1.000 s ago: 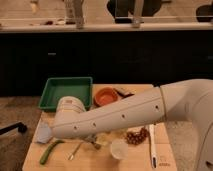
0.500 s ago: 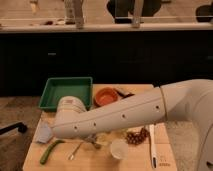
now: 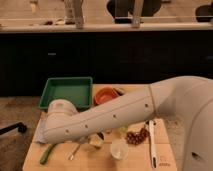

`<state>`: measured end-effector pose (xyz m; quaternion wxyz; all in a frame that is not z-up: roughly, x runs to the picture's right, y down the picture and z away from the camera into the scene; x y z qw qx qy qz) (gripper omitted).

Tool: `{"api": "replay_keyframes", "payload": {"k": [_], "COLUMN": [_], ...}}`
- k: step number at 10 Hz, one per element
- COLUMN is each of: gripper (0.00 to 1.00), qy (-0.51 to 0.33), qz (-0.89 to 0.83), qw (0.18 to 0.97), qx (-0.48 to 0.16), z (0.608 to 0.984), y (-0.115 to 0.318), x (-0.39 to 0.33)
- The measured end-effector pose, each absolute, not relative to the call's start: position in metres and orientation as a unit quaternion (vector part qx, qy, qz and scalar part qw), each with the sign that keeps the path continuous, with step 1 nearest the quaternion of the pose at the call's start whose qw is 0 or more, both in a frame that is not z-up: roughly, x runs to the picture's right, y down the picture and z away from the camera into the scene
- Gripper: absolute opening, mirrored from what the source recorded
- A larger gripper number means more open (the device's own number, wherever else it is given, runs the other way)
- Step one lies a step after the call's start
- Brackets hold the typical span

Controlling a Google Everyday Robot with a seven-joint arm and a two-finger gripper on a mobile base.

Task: Place towel in purple bowl

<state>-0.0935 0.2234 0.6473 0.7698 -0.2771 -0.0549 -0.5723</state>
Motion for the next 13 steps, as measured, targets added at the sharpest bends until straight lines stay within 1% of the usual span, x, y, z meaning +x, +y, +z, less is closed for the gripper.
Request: {"api": "replay_keyframes", "payload": {"k": [5, 7, 13], "gripper": [0.8, 0.8, 0.8], "qy": [-0.085, -0.094, -0.115], "qz": [-0.649, -0.67, -0.714], "qw": [0.715, 0.697, 0.652], "qx": [-0.246, -0.238, -0.229], "z": [0.642, 0.642, 0.655], "y": [0.228, 0.229, 0.224], "x": [-0.218, -0.255, -0.314]}}
